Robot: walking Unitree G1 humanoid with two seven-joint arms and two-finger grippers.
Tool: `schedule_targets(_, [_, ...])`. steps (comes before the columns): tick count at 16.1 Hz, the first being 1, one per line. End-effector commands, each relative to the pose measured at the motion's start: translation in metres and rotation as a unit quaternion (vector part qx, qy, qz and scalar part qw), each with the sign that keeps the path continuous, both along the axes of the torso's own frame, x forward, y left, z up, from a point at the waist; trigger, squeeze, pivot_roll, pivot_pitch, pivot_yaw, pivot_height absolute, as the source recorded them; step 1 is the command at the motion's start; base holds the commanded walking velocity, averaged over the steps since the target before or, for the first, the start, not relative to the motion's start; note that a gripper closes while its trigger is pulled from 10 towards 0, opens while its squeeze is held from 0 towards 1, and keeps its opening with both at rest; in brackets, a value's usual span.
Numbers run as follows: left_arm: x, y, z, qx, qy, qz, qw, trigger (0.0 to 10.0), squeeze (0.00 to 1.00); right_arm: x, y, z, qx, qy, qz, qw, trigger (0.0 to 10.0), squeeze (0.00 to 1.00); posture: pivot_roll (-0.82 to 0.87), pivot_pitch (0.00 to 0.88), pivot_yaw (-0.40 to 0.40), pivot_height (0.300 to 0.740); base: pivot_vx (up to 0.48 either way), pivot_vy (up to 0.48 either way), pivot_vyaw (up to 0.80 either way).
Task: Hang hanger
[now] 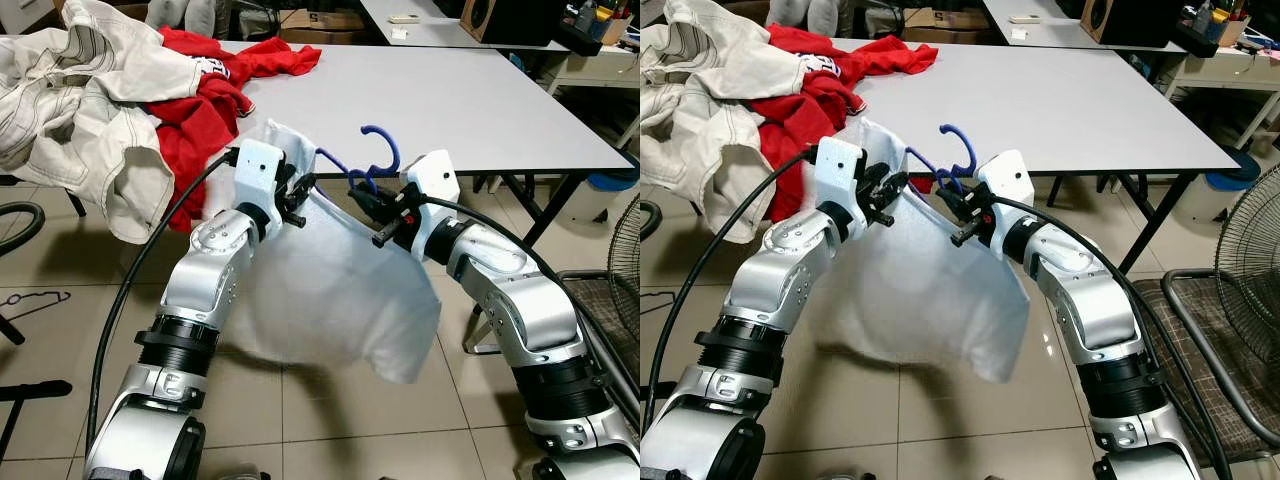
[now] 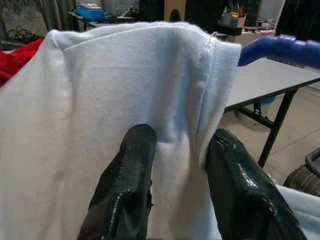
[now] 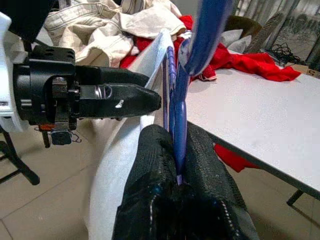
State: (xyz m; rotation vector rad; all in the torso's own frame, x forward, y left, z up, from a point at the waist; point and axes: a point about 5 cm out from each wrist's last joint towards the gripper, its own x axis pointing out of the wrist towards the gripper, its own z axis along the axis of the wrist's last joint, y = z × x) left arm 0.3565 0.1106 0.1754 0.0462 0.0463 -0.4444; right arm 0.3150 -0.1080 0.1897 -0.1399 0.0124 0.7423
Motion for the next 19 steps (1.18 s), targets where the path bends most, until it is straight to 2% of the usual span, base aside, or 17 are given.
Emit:
schedule_targets(1, [0.003, 0.0, 0.007, -0.002, -0.013, 0.002, 1.0, 0.0, 0.0, 0.0, -0.001, 0.011, 0.001, -0.02, 0.001, 1.0, 10.0, 0.0, 0.03, 0.0, -0.051, 0.74, 0.0, 0.0, 0.0])
schedule_targets(5, [0.004, 0.004, 0.007, -0.004, -0.015, 0.012, 1.0, 0.0, 0.0, 0.001, -0.002, 0.011, 0.001, -0.019, 0.001, 1.0, 10.0, 0.0, 0.03, 0.0, -0.055, 0.74, 0.0, 0.0, 0.0])
schedule_targets(8, [0.002, 0.007, 0.008, -0.011, -0.019, 0.0, 1.0, 0.0, 0.0, 0.001, -0.003, 0.008, -0.006, -0.011, -0.003, 1.0, 10.0, 0.0, 0.03, 0.0, -0.053, 0.74, 0.0, 0.0, 0.0])
schedule_targets(9, [0.0, 0.007, 0.01, -0.014, -0.02, -0.015, 1.0, 0.0, 0.0, 0.002, -0.005, 0.005, -0.014, -0.005, -0.006, 1.0, 10.0, 0.0, 0.03, 0.0, -0.054, 0.74, 0.0, 0.0, 0.0])
schedule_targets(10, [-0.006, 0.008, 0.015, -0.021, -0.024, -0.068, 0.997, 0.0, 0.0, 0.001, -0.01, -0.006, -0.048, 0.016, -0.01, 0.999, 10.0, 0.0, 0.03, 0.0, -0.058, 0.74, 0.0, 0.0, 0.0])
schedule_targets(11, [-0.008, 0.009, 0.017, -0.02, -0.025, -0.088, 0.996, 0.0, 0.0, 0.0, -0.012, -0.011, -0.062, 0.024, -0.008, 0.998, 10.0, 0.0, 0.03, 0.0, -0.059, 0.74, 0.0, 0.0, 0.0])
schedule_targets(12, [-0.014, 0.015, 0.029, -0.026, -0.038, -0.132, 0.99, 0.0, 0.0, -0.005, -0.019, -0.026, -0.086, 0.05, -0.002, 0.995, 10.0, 0.0, 0.04, 0.0, -0.065, 0.74, 0.0, 0.0, 0.0])
schedule_targets(14, [-0.008, 0.03, 0.043, -0.033, -0.053, -0.108, 0.992, 0.0, 0.0, -0.012, -0.024, -0.032, -0.088, 0.063, 0.008, 0.994, 10.0, 0.0, 0.04, 0.0, -0.067, 0.74, 0.0, 0.0, 0.0])
schedule_targets(16, [0.011, 0.052, 0.047, 0.009, -0.067, 0.005, 0.998, 0.0, 0.0, -0.022, -0.024, -0.022, -0.074, 0.043, 0.058, 0.995, 10.0, 0.0, 0.04, 0.0, -0.064, 0.74, 0.0, 0.0, 0.0])
schedule_targets(18, [0.016, 0.057, 0.041, 0.055, -0.063, 0.039, 0.996, 0.0, 0.0, -0.027, -0.024, -0.011, -0.058, 0.02, 0.083, 0.995, 10.0, 0.0, 0.03, 0.0, -0.056, 0.74, 0.0, 0.0, 0.0])
schedule_targets(19, [0.022, 0.062, 0.038, 0.061, -0.058, 0.078, 0.993, 0.0, 0.0, -0.038, -0.025, 0.0, -0.048, 0.006, 0.124, 0.991, 10.0, 0.0, 0.03, 0.0, -0.056, 0.74, 0.0, 0.0, 0.0])
